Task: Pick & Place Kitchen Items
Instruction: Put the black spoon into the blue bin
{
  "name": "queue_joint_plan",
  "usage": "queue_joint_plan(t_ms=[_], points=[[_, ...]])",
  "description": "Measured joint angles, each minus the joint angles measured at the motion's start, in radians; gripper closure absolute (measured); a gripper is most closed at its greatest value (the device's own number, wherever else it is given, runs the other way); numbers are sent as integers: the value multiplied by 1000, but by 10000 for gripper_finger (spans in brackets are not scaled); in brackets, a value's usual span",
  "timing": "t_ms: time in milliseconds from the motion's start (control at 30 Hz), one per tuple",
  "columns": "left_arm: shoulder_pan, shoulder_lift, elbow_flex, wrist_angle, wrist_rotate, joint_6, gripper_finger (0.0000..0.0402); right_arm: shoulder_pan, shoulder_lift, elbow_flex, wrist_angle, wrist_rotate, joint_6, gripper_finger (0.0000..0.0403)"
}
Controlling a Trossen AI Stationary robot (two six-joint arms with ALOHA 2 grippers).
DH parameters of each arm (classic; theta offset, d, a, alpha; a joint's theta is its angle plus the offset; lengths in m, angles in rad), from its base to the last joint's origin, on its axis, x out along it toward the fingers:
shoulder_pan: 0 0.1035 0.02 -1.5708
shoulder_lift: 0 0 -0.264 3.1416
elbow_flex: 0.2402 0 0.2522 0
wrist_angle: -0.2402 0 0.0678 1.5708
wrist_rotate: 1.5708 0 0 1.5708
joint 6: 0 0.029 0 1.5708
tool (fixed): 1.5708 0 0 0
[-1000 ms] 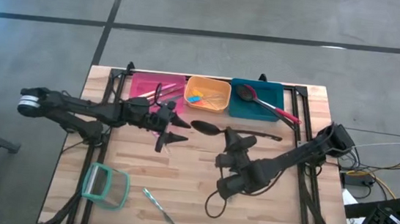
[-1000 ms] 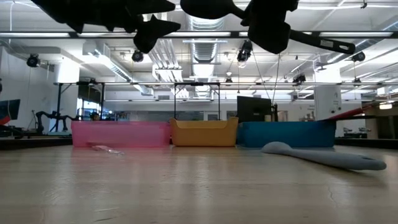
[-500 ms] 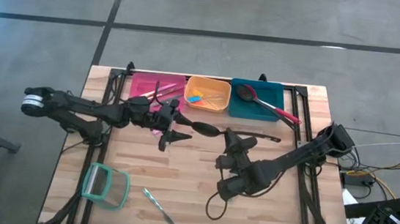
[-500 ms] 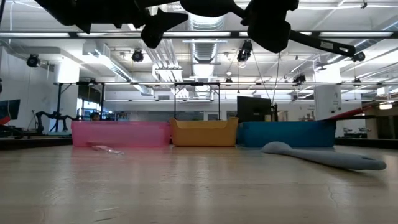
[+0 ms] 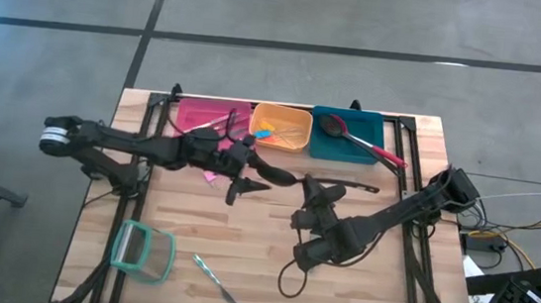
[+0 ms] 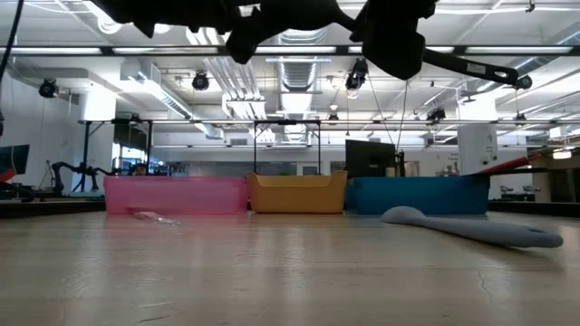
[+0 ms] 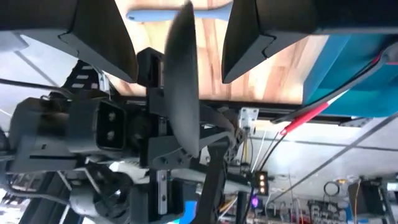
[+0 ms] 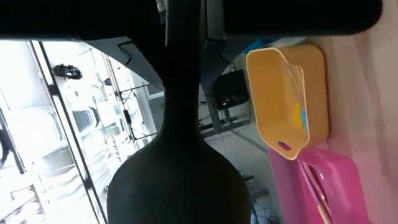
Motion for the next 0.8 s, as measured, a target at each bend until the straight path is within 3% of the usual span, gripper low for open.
queue_joint_plan(t_ms=[333,467,633,800], points=[[0,68,89,-99,24,40,184,0,0,-2,0,-19,-11,351],[0,69,94,-105,25,64,245,0,0,-2,-1,-20,-14,351],[0,51,96,-108,73,89,374,0,0,-2,0,-41,-17,351],[0,51,96,-119,95,92,388,0,1,-2,0,-48,-20,351]])
